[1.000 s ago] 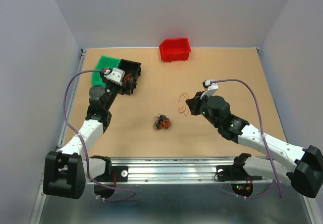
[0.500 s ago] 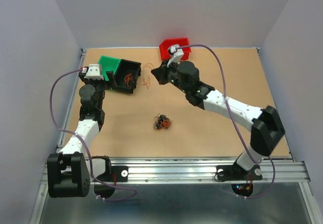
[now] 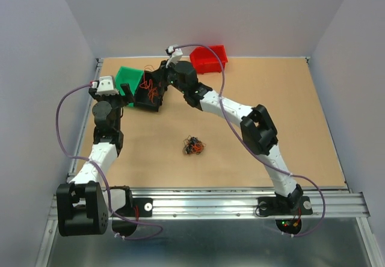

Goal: Untangle the cables

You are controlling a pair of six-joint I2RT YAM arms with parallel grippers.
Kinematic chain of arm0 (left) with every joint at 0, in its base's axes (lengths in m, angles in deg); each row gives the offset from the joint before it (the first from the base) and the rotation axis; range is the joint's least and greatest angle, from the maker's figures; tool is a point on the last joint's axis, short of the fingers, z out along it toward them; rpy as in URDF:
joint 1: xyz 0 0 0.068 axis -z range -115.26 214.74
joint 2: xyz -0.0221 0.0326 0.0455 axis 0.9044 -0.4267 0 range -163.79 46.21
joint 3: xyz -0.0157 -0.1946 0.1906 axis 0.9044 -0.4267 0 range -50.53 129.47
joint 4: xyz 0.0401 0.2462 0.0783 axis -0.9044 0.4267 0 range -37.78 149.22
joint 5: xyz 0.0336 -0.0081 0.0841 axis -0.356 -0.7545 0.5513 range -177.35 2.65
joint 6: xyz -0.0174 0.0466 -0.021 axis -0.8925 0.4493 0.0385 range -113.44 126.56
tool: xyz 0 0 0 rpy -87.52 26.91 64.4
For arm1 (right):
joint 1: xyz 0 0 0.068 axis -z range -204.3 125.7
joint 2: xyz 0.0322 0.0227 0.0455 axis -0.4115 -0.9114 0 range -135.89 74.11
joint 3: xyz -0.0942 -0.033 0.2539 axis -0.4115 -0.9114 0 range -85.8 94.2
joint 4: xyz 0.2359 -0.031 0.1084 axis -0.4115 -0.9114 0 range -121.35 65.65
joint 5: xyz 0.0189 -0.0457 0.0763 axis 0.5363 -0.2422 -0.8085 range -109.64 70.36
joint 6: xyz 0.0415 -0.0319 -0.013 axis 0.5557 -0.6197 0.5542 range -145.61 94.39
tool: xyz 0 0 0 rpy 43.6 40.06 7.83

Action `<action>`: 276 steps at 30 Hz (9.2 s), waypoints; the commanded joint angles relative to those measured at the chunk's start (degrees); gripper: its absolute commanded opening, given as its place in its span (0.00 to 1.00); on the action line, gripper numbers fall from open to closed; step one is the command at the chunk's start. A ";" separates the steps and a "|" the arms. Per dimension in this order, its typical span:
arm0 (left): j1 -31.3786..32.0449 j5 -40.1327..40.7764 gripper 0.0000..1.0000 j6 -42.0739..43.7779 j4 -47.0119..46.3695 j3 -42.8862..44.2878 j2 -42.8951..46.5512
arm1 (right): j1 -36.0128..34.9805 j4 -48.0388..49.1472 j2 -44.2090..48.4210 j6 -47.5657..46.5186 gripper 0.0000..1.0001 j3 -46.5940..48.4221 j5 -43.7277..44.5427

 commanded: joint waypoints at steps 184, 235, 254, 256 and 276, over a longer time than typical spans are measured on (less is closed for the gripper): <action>0.53 -11.67 0.88 3.71 -1.37 2.60 -1.88 | 28.82 -13.04 34.09 3.13 0.04 -53.69 -6.60; 36.83 -35.14 0.89 46.95 29.74 2.86 -6.63 | 28.64 -5.22 87.01 15.43 1.00 -97.91 5.97; 41.75 -33.46 0.52 50.73 36.34 5.14 -10.76 | 28.64 -5.04 88.86 15.16 1.00 -98.88 5.88; 41.75 -32.94 0.56 50.55 36.34 5.14 -10.41 | 28.64 -4.96 88.85 15.08 1.00 -98.88 5.88; 42.28 -36.63 0.73 52.92 41.25 4.87 -5.75 | 28.64 -4.25 87.71 14.72 1.00 -98.79 5.09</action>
